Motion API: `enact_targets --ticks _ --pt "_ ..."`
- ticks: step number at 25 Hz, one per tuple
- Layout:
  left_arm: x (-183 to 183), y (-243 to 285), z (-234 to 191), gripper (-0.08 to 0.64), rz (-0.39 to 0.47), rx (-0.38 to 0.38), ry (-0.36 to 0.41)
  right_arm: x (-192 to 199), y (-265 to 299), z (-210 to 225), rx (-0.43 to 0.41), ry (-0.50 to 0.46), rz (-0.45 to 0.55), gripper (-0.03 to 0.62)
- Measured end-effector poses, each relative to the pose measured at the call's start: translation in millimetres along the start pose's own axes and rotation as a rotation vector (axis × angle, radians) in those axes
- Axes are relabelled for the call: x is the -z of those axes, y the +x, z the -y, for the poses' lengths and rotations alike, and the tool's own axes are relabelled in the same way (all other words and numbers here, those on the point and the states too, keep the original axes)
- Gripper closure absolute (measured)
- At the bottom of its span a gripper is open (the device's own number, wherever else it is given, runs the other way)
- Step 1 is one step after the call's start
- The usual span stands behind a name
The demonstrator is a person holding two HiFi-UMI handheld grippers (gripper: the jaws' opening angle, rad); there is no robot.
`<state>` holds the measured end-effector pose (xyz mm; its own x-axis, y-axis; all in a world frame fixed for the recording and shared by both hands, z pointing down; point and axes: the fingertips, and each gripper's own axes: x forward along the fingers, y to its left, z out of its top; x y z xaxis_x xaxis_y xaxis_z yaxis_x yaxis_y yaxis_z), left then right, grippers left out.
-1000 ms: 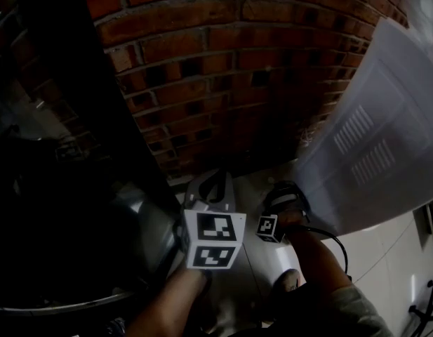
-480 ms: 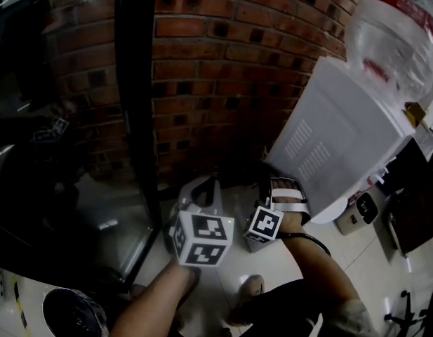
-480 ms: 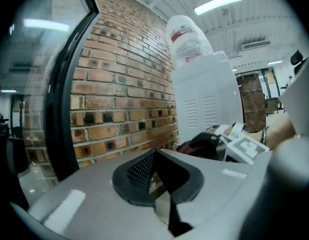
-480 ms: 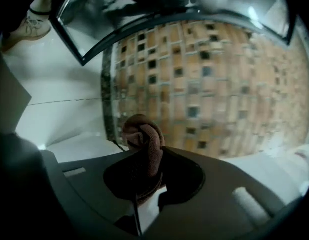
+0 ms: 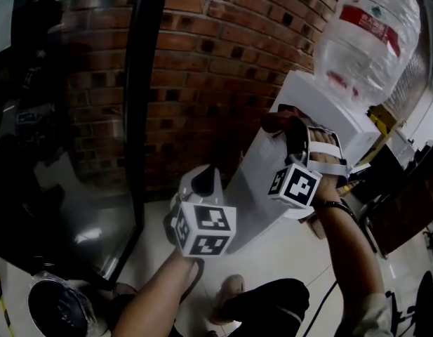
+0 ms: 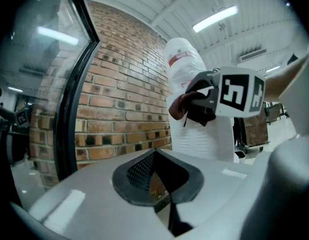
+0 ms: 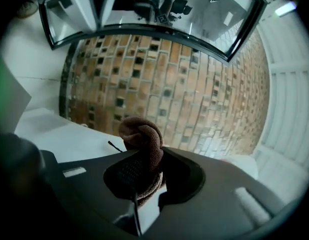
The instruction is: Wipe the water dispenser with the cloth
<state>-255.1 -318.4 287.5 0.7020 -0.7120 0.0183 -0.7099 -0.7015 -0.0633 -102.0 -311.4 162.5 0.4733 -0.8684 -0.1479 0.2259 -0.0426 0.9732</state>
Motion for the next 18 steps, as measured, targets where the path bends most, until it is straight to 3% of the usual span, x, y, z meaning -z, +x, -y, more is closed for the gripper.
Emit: enact_targets --ticks 4,7,18 --pt "-9.6 7.7 13.0 0.56 0.025 0.026 0.036 27.6 17.8 53.9 0.09 -0.033 -0.07 0.518" --pt "-13.5 16.6 19.9 0.56 0.035 0.05 0.05 41.5 35.4 75.1 0.109 -0.06 -0.114 0.517" --pt "-4.9 48.9 1.9 0.56 0.02 0.061 0.012 46.9 62.8 45.4 0.062 -0.167 -0.204 0.518"
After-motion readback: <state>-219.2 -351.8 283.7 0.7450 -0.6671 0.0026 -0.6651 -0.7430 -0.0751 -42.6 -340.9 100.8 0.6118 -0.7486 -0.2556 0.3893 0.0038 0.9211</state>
